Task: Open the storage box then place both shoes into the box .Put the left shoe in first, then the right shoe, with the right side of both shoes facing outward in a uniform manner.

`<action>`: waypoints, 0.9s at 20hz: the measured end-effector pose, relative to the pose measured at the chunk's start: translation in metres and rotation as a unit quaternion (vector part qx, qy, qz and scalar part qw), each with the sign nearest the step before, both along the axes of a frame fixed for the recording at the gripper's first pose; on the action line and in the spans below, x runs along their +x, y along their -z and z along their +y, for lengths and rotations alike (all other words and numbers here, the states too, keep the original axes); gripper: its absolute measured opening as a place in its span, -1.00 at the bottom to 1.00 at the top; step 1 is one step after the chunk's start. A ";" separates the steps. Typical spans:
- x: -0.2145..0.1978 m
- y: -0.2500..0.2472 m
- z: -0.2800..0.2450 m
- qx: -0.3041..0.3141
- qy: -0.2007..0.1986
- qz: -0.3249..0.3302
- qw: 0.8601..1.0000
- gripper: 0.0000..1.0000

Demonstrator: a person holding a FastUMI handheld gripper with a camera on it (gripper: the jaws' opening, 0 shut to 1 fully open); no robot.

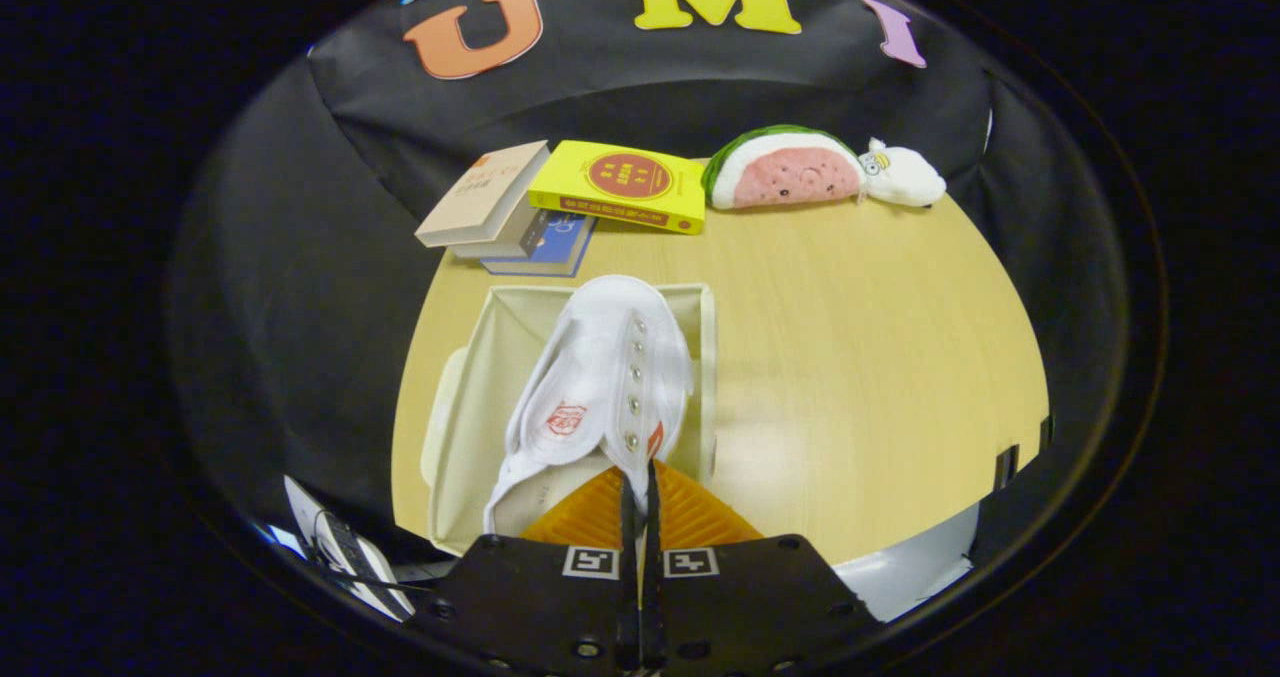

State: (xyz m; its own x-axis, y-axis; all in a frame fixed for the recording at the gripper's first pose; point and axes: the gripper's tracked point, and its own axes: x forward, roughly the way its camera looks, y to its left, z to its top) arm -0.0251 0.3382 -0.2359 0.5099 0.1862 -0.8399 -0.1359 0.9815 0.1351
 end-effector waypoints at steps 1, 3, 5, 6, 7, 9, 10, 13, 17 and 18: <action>-0.001 0.002 0.000 -0.009 0.001 -0.009 1.000 -0.98; 0.002 0.009 -0.005 -0.030 0.003 -0.033 0.999 -0.98; 0.000 0.021 -0.006 -0.037 0.011 -0.030 0.999 -0.97; -0.003 0.026 -0.006 -0.032 0.016 -0.023 0.999 -0.97; -0.004 0.031 -0.005 -0.028 0.018 -0.019 0.999 -0.97; -0.006 0.028 0.005 0.001 0.012 -0.021 1.000 -0.89; -0.003 0.025 0.004 -0.001 0.009 -0.029 1.000 -0.70; 0.006 0.007 0.002 -0.014 -0.012 -0.072 0.997 -0.32; -0.001 0.004 -0.009 0.004 -0.022 -0.067 0.998 0.44; -0.001 0.003 -0.015 0.008 -0.022 -0.066 0.998 0.53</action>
